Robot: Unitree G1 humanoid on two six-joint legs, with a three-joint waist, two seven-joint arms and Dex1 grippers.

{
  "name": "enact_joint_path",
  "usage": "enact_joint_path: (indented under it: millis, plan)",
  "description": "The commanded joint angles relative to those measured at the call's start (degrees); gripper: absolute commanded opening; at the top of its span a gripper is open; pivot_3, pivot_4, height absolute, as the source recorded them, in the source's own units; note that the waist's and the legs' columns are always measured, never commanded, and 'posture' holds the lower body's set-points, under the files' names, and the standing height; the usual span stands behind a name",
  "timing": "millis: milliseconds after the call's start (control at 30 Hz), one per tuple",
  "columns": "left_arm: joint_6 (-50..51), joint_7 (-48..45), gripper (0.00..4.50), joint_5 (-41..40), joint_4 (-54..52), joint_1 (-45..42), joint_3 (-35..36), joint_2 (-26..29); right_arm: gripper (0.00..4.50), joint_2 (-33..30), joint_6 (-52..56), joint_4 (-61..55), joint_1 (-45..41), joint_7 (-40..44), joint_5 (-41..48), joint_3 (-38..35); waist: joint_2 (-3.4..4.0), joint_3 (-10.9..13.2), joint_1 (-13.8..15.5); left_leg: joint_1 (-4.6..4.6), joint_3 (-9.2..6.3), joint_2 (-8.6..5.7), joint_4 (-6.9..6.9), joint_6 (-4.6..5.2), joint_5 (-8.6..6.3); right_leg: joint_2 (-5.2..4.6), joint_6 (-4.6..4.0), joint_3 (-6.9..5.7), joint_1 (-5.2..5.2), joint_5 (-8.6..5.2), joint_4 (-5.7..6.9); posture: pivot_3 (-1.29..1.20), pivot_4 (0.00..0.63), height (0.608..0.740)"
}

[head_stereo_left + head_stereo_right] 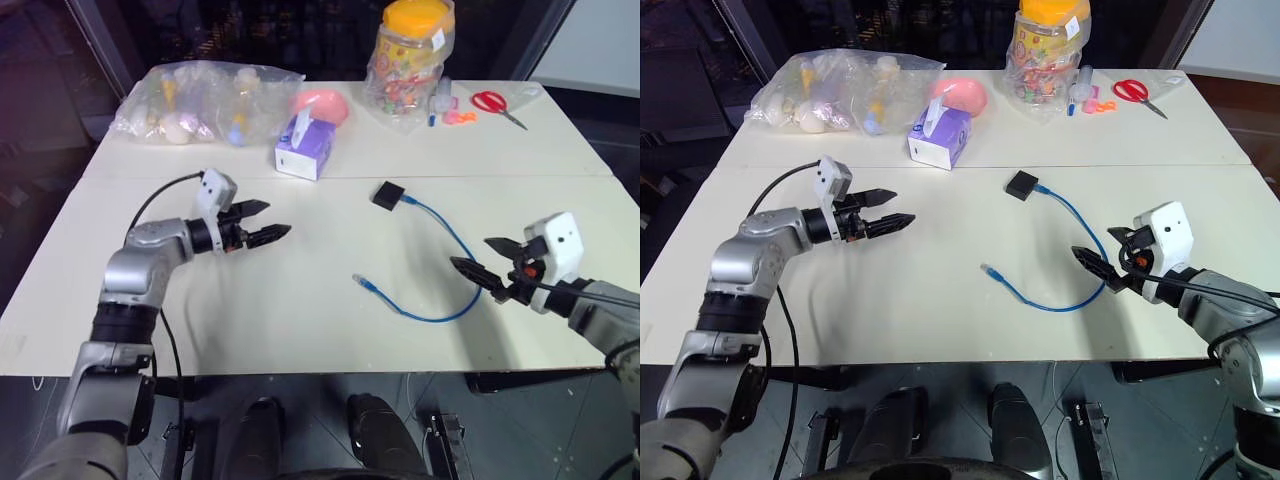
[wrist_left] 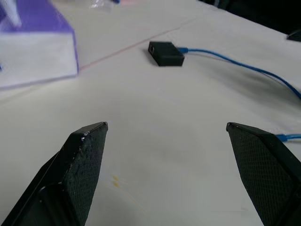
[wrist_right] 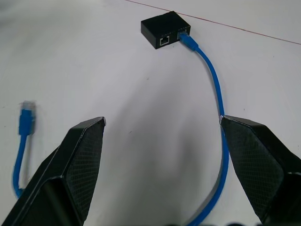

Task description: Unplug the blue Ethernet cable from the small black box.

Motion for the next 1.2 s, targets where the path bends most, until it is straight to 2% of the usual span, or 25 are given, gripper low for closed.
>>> enact_joint_path:
  millis: [33, 133, 200, 333, 433, 633, 833, 933, 1033, 1100, 1133, 1200]
  plan:
    - [0.3, -7.0, 4.20, -0.2, 2.0, -5.6, -1.6, 1.9, 4.07, -0.8, -5.3, 7.6, -6.2, 2.4, -5.2, 4.7, -0.01, 0.0, -0.2, -0.01, 0.00, 0.00, 0.01, 0.00, 0.00, 0.00, 0.00, 0.00, 0.00, 0.00, -0.01, 0.00, 0.150, 0.739]
    - [1.7, -13.4, 4.20, 0.1, 3.2, -9.1, -4.3, 3.3, 4.07, 2.0, -13.1, 26.8, -19.0, 5.6, -11.7, 11.7, -0.01, 0.0, -0.9, 0.05, 0.06, 0.01, -0.01, 0.00, 0.00, 0.01, 0.05, 0.02, -0.01, 0.03, 0.01, 0.00, 0.150, 0.739]
    - [2.1, -14.4, 4.20, 0.4, 3.3, -9.8, -4.9, 3.1, 4.07, 3.9, -18.3, 38.2, -26.4, 7.6, -15.9, 15.5, 0.03, 0.0, -1.4, 0.11, 0.11, 0.01, -0.03, 0.00, 0.00, 0.01, 0.11, 0.04, 0.00, 0.08, 0.01, 0.00, 0.150, 0.739]
    - [4.5, -12.7, 4.20, -0.9, -1.3, -7.5, -4.1, 2.3, 4.07, 8.7, -29.0, 60.4, -40.4, 9.8, -23.0, 20.4, 0.04, 0.0, -2.0, 0.11, 0.04, 0.03, -0.19, 0.01, 0.00, 0.03, 0.25, 0.02, -0.07, 0.14, 0.11, 0.00, 0.150, 0.739]
    - [6.2, -9.8, 4.20, -1.7, -5.3, -5.3, -2.4, 1.8, 4.07, 11.9, -35.1, 72.8, -47.5, 11.2, -26.6, 22.2, 0.04, 0.0, -1.9, 0.04, 0.02, 0.03, -0.23, 0.01, 0.00, 0.02, 0.26, 0.01, -0.18, 0.14, 0.20, 0.00, 0.150, 0.739]
    - [8.4, -3.5, 4.20, -3.5, -10.4, -2.2, 1.4, 1.5, 4.07, 16.2, -42.1, 87.2, -55.8, 10.7, -31.5, 22.8, 0.04, 0.0, -1.9, -0.05, 0.00, 0.01, -0.23, 0.00, 0.01, -0.03, 0.27, -0.01, -0.23, 0.14, 0.16, 0.00, 0.150, 0.739]
    - [10.6, -3.4, 4.20, -4.2, -12.6, -1.0, 1.6, 3.2, 4.07, 18.4, -44.2, 92.8, -58.4, 8.0, -35.1, 22.7, 0.04, 0.0, -2.0, 0.06, -0.01, 0.00, -0.18, -0.03, 0.02, -0.02, 0.26, 0.00, -0.13, 0.15, 0.29, 0.00, 0.150, 0.739]
    - [10.7, -3.3, 4.25, -4.2, -12.3, -1.1, 1.5, 3.8, 3.23, 19.0, -45.3, 93.6, -58.8, 7.8, -36.8, 23.0, 0.05, 0.0, -2.1, 0.13, 0.00, 0.00, -0.19, -0.03, 0.02, -0.01, 0.26, 0.01, -0.13, 0.15, 0.37, 0.00, 0.150, 0.739]
    - [10.7, -3.1, 4.25, -4.3, -12.3, -1.2, 1.4, 3.7, 1.75, 19.2, -45.3, 94.4, -58.7, 7.5, -38.1, 23.0, 0.05, 0.0, -2.1, 0.14, -0.01, 0.00, -0.18, -0.04, 0.03, 0.00, 0.26, 0.00, -0.13, 0.15, 0.42, 0.00, 0.150, 0.739]
    - [10.6, -2.7, 4.25, -4.1, -12.4, -1.1, 1.2, 3.4, 0.53, 19.1, -44.6, 94.9, -58.3, 7.6, -39.0, 23.1, 0.05, 0.0, -2.0, 0.14, -0.01, 0.00, -0.16, -0.05, 0.03, -0.01, 0.26, 0.00, -0.13, 0.15, 0.44, 0.00, 0.150, 0.739]
    - [10.6, -2.4, 4.25, -4.1, -12.6, -1.1, 1.2, 3.2, 0.23, 19.0, -44.2, 95.1, -58.1, 8.0, -39.5, 23.2, 0.05, 0.0, -1.9, 0.14, -0.01, 0.00, -0.16, -0.05, 0.03, -0.01, 0.26, 0.00, -0.12, 0.15, 0.44, 0.00, 0.150, 0.739]
    - [10.5, -2.2, 4.25, -4.2, -12.7, -1.0, 1.1, 3.1, 0.10, 18.8, -43.9, 95.1, -58.0, 8.0, -40.4, 23.5, 0.05, 0.0, -1.9, 0.14, -0.01, -0.01, -0.14, -0.05, 0.03, -0.01, 0.26, 0.00, -0.10, 0.15, 0.45, 0.00, 0.150, 0.739]
